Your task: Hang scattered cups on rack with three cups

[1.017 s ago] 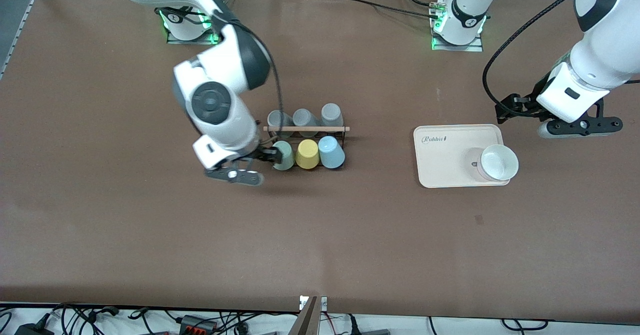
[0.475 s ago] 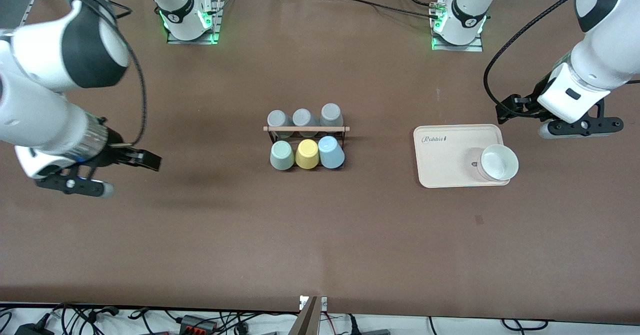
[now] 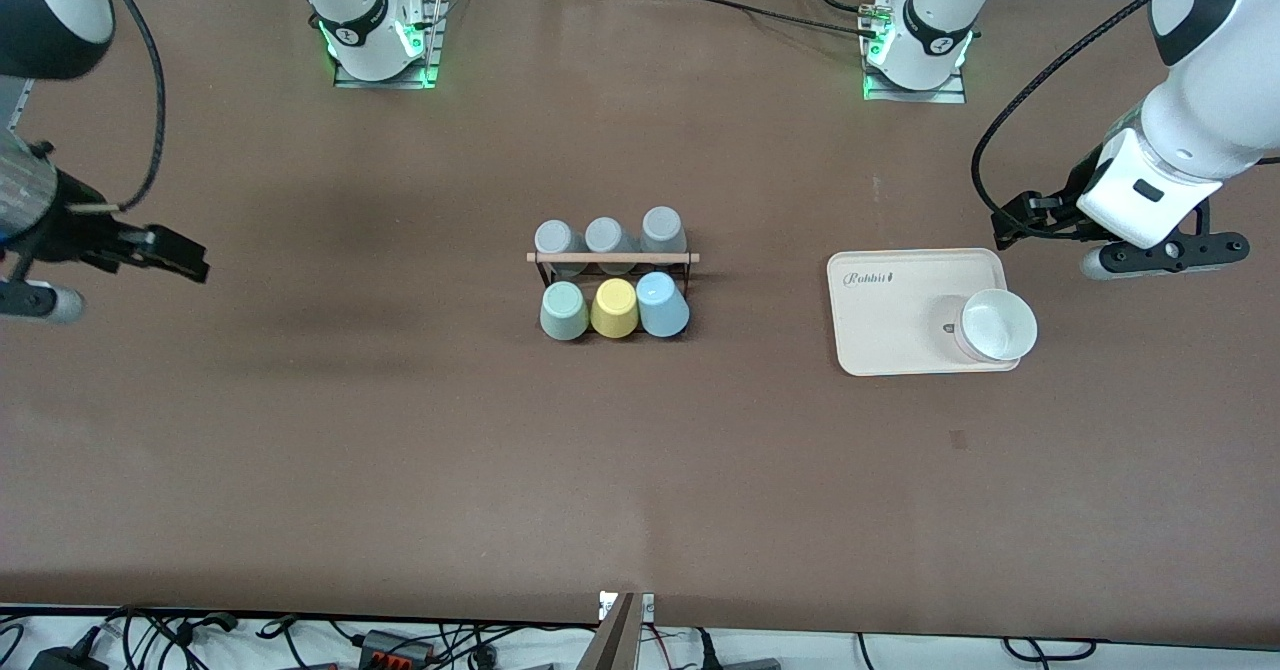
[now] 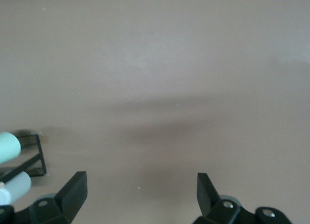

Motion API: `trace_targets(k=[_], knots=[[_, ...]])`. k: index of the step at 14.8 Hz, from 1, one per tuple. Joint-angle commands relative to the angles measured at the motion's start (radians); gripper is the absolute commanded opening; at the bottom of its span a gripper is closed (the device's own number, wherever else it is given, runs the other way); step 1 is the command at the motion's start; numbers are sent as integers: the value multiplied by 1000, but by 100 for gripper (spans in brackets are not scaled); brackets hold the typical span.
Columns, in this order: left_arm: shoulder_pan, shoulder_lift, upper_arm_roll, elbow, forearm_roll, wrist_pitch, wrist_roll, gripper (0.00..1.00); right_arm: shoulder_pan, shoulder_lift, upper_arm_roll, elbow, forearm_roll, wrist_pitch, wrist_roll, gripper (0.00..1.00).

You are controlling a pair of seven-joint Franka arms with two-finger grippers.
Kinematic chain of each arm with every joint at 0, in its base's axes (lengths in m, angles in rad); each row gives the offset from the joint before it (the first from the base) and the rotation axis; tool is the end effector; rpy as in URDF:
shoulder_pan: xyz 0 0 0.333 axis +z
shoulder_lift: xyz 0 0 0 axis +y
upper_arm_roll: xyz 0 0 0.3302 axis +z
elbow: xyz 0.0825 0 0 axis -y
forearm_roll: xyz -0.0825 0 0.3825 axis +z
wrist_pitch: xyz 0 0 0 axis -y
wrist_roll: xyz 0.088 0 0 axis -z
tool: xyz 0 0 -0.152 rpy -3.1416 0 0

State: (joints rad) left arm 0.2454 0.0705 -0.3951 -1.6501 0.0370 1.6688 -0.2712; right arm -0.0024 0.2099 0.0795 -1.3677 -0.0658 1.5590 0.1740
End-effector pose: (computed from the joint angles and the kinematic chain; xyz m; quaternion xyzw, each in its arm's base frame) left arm 0.5703 -0.0748 0.5277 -0.9980 -0.0586 0.0216 0.0095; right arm 0.6168 0.0326 0.5656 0.9984 -0.0493 -0.0058 0.0256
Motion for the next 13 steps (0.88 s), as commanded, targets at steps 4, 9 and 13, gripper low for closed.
trace_targets(k=[4, 9, 13], knots=[[15, -31, -8, -27, -17, 6, -6, 100, -8, -236, 19, -338, -20, 159, -5, 100], [15, -31, -8, -27, -17, 6, -6, 100, -11, -234, 17, -309, 44, 64, -13, 100], [17, -31, -8, -27, -17, 6, -6, 100, -16, -188, 17, -237, 46, 56, -24, 100]])
